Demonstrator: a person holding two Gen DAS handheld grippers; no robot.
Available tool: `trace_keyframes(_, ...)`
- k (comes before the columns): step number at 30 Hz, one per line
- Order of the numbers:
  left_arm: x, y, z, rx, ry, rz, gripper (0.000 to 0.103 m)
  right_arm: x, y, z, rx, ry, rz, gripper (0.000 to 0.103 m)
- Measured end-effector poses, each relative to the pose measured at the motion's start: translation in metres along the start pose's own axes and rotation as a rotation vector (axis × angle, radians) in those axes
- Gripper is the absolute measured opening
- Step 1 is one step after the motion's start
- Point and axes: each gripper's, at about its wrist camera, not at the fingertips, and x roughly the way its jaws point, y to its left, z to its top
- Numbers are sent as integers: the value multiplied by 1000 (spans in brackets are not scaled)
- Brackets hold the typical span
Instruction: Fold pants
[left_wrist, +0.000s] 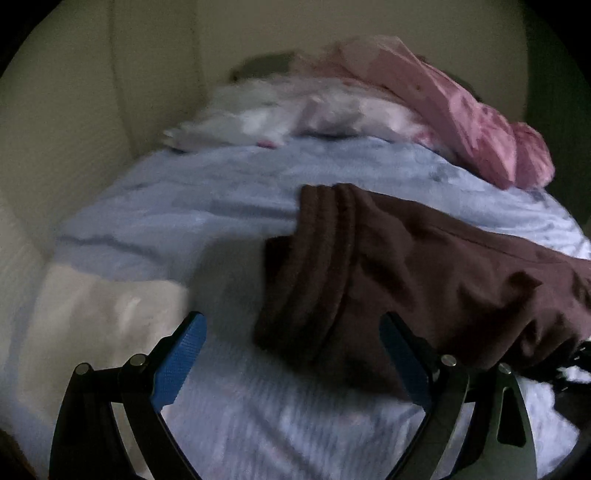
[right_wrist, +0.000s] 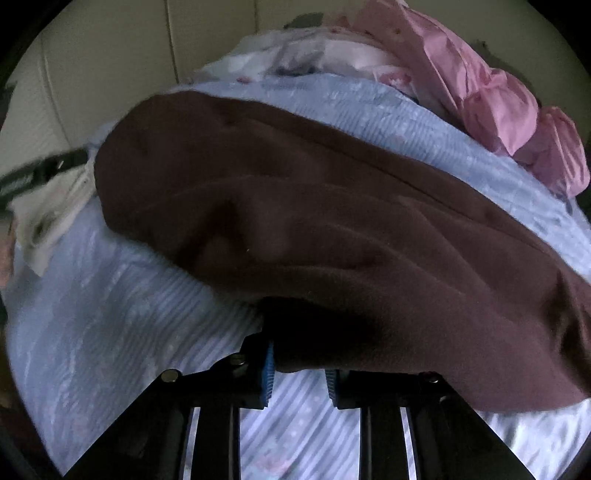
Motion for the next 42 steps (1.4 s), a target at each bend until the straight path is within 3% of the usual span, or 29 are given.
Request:
trace_keyframes(4, 27, 4, 42, 2, 43, -35, 94, 9, 4, 5, 21, 75, -32, 24)
trace_keyframes(6, 44, -1, 56, 30, 106, -73, 93, 15, 1, 13, 52, 118, -37, 24)
trace_keyframes(9, 78, -6, 64, 23, 234, -85, 69, 21, -6, 26, 71, 149, -43, 23)
trace_keyframes(10, 88, -7, 62, 3, 275, -93, 46, 24, -8, 28, 81, 158, -39, 23)
trace_keyframes(11, 94, -7, 60, -20, 298, -92, 43, 26, -10, 30, 91, 169, -33, 24)
trace_keyframes(14, 88, -7, 55, -50, 270, -33, 20, 32, -13, 33, 88, 190, -25, 23)
trace_keyframes(21, 55, -2, 90, 9, 137, 127, 20, 26, -10, 33, 62, 275, 34, 22)
trace_keyframes(25, 67, 3, 98, 43, 170, 193, 20, 21, -4, 37, 34, 325, 105, 20)
trace_keyframes(30, 101, 8, 69, 83, 238, 226, 23, 34, 8, 26, -32, 447, 147, 20)
trace_keyframes(33, 107, 12, 61, 95, 245, 235, 35, 44, 3, 22, -17, 469, 142, 20)
trace_keyframes(34, 108, 11, 61, 108, 245, 239, 43, 46, 3, 21, -7, 475, 136, 21)
trace_keyframes(35, 105, 11, 63, 124, 234, 262, 62, 47, 4, 20, -6, 478, 129, 22)
trace_keyframes(37, 90, 10, 66, 157, 197, 308, 83, 44, 5, 22, 5, 472, 102, 28)
trace_keyframes(39, 66, 10, 72, 192, 150, 298, 84, 38, 7, 26, 0, 446, 94, 42)
trace_keyframes(40, 51, 13, 76, 186, 121, 295, 91, 33, 11, 26, -13, 429, 94, 49)
trace_keyframes(42, 16, 21, 83, 164, 59, 260, 100, 20, 19, 26, -39, 399, 63, 51)
